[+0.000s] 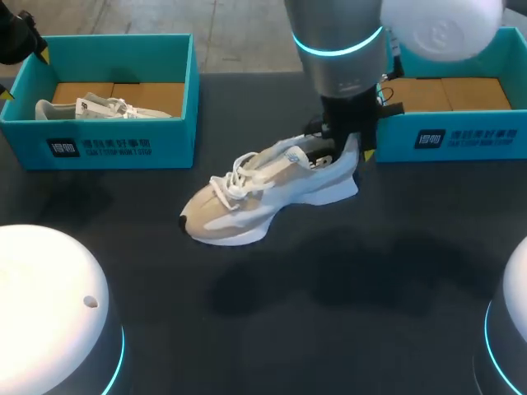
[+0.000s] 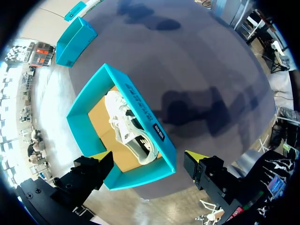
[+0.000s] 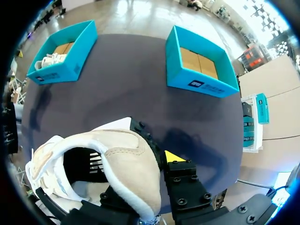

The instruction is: Take the shoe out of the shoebox, open the shoe tongue, remove and reinsert the insole, then place the shoe into the shoebox

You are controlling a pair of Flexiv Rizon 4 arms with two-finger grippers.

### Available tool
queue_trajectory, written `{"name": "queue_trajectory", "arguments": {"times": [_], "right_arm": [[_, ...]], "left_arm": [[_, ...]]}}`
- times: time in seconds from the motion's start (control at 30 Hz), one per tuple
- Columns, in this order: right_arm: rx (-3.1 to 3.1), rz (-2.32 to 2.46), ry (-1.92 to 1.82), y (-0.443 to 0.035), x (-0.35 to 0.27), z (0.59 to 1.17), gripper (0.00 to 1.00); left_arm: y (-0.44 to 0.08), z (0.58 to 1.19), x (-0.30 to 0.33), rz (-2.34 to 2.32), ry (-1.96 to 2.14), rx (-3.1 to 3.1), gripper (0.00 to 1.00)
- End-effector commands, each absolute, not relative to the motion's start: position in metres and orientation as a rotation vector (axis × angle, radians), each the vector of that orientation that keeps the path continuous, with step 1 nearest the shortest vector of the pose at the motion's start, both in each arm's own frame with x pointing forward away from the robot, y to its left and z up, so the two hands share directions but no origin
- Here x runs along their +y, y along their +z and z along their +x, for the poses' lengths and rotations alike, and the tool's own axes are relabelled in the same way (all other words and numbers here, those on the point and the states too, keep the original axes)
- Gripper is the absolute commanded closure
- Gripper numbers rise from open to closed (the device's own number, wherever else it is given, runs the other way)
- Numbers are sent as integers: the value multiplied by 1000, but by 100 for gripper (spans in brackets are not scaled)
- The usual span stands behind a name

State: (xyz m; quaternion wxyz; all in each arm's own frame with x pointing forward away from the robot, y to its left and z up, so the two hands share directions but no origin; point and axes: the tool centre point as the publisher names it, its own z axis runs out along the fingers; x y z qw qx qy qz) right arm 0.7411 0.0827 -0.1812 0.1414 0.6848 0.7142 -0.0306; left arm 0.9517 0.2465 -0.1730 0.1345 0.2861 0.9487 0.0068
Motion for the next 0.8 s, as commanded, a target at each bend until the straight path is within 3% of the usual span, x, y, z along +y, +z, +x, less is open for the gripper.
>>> {"name": "queue_trajectory", "arguments": {"times": [0.03, 0.8], "right_arm": [[2061, 1979, -99, -180, 86, 743, 100], [2044, 1967, -98, -187, 99, 749, 100]], "left_arm": [[-173, 950, 246, 829, 25, 2748, 0], [-173, 950, 246, 829, 25, 2748, 0]]}}
